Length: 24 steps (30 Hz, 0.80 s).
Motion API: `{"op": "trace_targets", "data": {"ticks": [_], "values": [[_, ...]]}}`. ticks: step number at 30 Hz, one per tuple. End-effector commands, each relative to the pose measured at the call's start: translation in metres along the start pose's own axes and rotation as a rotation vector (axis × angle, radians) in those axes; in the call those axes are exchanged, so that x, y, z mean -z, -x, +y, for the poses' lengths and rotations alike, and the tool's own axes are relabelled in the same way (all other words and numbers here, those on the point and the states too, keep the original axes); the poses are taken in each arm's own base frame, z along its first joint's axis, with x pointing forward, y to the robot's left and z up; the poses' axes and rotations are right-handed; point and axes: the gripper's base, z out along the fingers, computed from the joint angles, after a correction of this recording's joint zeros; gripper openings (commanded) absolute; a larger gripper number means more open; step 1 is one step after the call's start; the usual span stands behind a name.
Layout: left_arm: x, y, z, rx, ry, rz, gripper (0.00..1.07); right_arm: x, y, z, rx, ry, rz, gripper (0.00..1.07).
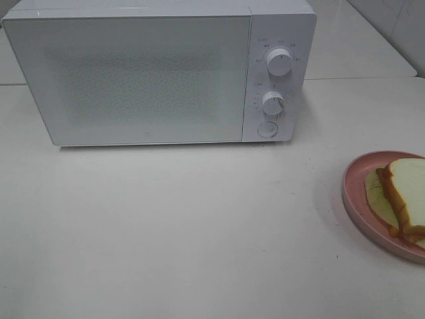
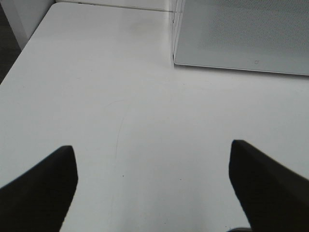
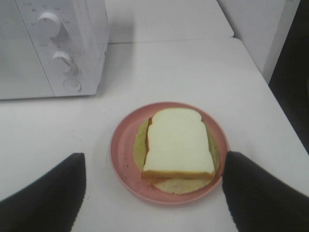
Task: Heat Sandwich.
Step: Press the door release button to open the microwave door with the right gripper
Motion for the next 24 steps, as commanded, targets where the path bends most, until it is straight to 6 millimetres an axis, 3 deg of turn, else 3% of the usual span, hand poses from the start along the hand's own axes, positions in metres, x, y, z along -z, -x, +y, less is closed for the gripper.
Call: {"op": "trace_targets", "data": {"ticks": [1,16,20,24], "values": [[0.003,-0.001,0.0,0.005,0.002,-0.034,0.8,0.005,0.006,-0.001,0.022,-0.009,-0.083,0.75],[0.003,-0.001,0.0,0.005,0.002,-0.034,0.8,-0.019,0.041,0.002,0.024,0.004,-0.198,0.74],[0.003,-0.001,0.0,0.005,0.002,-0.034,0.8,-0.028,0.052,0.003,0.025,0.007,-0.235,0.68],[0.003,-0.001,0.0,0.005,0.002,-0.034,0.8,-0.036,0.061,0.003,0.027,0.01,-0.272,0.54]]}}
